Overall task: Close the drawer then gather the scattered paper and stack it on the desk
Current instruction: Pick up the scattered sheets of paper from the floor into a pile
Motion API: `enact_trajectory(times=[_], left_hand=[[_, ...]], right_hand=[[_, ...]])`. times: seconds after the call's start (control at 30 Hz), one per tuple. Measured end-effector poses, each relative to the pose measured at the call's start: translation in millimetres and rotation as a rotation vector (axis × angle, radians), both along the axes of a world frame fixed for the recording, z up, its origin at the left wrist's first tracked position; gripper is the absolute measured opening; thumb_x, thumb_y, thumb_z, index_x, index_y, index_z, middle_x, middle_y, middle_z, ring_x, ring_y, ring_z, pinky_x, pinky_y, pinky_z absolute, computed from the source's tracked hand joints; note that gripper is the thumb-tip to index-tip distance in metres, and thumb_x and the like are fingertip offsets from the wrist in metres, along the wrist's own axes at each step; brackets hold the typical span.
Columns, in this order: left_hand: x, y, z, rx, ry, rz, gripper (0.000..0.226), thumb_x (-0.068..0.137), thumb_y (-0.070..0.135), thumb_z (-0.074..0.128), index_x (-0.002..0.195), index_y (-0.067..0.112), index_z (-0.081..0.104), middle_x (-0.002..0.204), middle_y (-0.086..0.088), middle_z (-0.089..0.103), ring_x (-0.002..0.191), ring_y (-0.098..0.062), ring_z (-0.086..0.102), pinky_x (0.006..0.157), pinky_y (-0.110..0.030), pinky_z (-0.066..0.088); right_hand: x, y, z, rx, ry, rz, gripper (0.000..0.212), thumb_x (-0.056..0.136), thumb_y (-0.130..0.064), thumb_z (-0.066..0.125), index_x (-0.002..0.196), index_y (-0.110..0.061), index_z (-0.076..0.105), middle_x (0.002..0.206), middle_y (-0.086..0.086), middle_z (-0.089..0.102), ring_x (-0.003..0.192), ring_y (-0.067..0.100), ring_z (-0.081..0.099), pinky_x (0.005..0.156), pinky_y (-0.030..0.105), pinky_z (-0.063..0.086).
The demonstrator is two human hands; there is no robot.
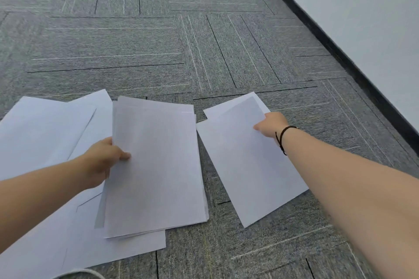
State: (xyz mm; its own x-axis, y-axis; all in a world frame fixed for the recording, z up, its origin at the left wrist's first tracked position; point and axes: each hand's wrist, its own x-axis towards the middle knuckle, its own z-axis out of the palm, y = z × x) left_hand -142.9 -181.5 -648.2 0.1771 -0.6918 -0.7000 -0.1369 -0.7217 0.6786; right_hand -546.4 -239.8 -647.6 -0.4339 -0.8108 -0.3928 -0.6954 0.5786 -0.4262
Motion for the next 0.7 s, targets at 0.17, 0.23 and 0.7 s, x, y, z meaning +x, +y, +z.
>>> enact_trajectory(times=[0.17,0.23,0.7], left_hand=[[0,-5,-12,-0.005,0.001,-0.07,0.04,0.089,-0.009,0.054,0.121,0.014,0.063,0.117,-0.019,0.069,0.106,-0.045,0.066,0.091,-0.062,0.05],[9,-6,-16,-0.014,-0.027,-0.082,0.041,0.087,-0.007,0.055,0.116,0.02,0.065,0.117,-0.018,0.07,0.105,-0.045,0.066,0.093,-0.065,0.046],[44,-19,-7,-0.047,0.095,-0.106,0.043,0.087,-0.009,0.054,0.116,0.021,0.067,0.104,-0.008,0.077,0.083,-0.03,0.073,0.063,-0.037,0.062]], right_hand=[[-32,-17,-7,-0.009,0.038,-0.113,0.034,0.078,-0.025,0.071,0.107,-0.007,0.075,0.112,0.014,0.072,0.104,0.031,0.067,0.09,0.038,0.055],[-41,-20,-13,0.053,0.087,-0.12,0.044,0.075,-0.032,0.072,0.112,-0.008,0.072,0.119,0.014,0.069,0.11,0.031,0.064,0.093,0.037,0.054],[-38,-9,-20,0.043,-0.089,-0.177,0.076,0.062,-0.023,0.09,0.124,0.004,0.056,0.121,0.016,0.066,0.113,0.033,0.064,0.096,0.043,0.052]])
